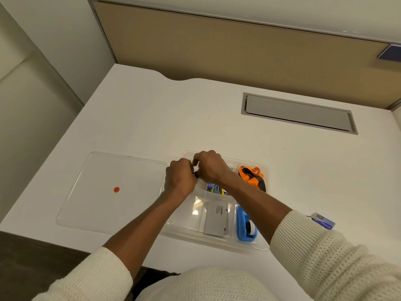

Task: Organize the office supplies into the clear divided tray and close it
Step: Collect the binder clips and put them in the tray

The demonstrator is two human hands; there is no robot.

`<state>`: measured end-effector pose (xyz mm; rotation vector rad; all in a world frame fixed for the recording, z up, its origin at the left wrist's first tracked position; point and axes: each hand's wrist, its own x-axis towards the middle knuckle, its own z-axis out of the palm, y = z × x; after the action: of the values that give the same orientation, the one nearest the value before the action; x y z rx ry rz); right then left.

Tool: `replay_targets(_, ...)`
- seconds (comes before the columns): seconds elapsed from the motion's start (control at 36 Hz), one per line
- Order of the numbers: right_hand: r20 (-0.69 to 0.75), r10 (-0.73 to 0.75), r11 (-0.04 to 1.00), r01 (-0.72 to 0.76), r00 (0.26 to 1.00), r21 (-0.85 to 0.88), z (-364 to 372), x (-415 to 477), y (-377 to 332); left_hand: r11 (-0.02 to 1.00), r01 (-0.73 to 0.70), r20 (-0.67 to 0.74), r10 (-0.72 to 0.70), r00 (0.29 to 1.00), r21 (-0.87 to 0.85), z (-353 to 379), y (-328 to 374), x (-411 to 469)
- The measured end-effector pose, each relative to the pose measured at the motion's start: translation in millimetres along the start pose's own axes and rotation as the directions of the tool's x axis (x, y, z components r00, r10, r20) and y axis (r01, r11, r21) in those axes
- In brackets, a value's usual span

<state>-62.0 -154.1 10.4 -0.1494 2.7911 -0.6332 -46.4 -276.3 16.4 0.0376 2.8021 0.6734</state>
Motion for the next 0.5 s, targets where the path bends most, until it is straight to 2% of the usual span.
replay_targets(0.19,-0.087,0.061,0.998,-0.059,0.994,0.021,-11.4,-18.6,6.3,0.991,-0.049,0.000,0.049,0.999,0.127,-8.7,2.0,-9.0)
replay_targets(0.33,-0.144,0.068,0.997,-0.065,0.987,0.028,-14.9,-47.1,16.7,0.973,-0.147,0.008,0.148,0.989,0.176,-9.5,-6.5,-22.0)
replay_targets(0.5,-0.252,0.114,0.993,-0.107,0.961,0.041,-10.5,-83.8,21.7,0.927,-0.316,0.104,0.301,0.948,0.202,-14.2,-10.9,-33.4)
